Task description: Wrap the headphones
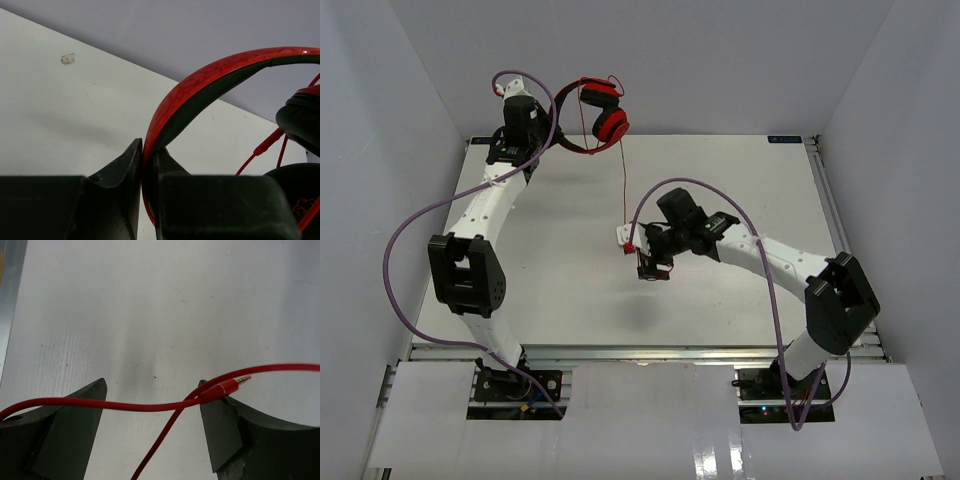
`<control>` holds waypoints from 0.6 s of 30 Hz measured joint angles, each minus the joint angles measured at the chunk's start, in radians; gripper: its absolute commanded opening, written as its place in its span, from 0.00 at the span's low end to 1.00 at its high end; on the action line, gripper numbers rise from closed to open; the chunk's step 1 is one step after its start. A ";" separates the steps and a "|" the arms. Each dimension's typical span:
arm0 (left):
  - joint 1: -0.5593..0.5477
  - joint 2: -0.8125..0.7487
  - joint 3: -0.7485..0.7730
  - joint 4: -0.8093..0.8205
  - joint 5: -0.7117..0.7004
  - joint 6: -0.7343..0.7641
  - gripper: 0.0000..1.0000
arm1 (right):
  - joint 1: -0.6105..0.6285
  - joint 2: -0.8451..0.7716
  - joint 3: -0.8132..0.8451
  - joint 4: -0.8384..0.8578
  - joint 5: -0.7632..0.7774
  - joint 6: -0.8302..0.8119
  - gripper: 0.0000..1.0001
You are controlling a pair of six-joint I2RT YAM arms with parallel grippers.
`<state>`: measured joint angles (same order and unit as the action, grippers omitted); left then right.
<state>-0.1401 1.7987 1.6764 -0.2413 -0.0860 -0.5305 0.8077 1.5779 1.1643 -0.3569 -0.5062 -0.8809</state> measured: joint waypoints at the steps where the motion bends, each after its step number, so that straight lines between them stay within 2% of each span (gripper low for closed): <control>1: 0.000 0.000 0.000 0.002 0.001 -0.002 0.00 | -0.024 0.015 0.030 -0.018 -0.041 0.007 0.81; 4: 0.000 -0.003 0.000 0.008 0.003 -0.003 0.00 | -0.064 0.019 0.044 -0.007 -0.067 -0.003 0.82; 11: 0.000 -0.010 0.000 0.018 0.011 -0.006 0.00 | 0.003 -0.043 -0.101 0.010 0.041 -0.112 0.82; 16: 0.000 -0.010 0.000 0.022 0.019 -0.013 0.00 | -0.089 0.000 0.011 -0.031 -0.081 -0.034 0.72; 17: 0.000 -0.010 0.000 0.024 0.020 -0.013 0.00 | -0.104 0.000 0.020 -0.012 -0.081 -0.027 0.69; 18: 0.000 -0.010 0.000 0.026 0.020 -0.013 0.00 | -0.111 -0.006 0.017 0.010 -0.075 -0.021 0.59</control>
<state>-0.1398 1.7889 1.6764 -0.2154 -0.0662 -0.5431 0.6968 1.5715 1.1809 -0.3467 -0.5814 -0.9020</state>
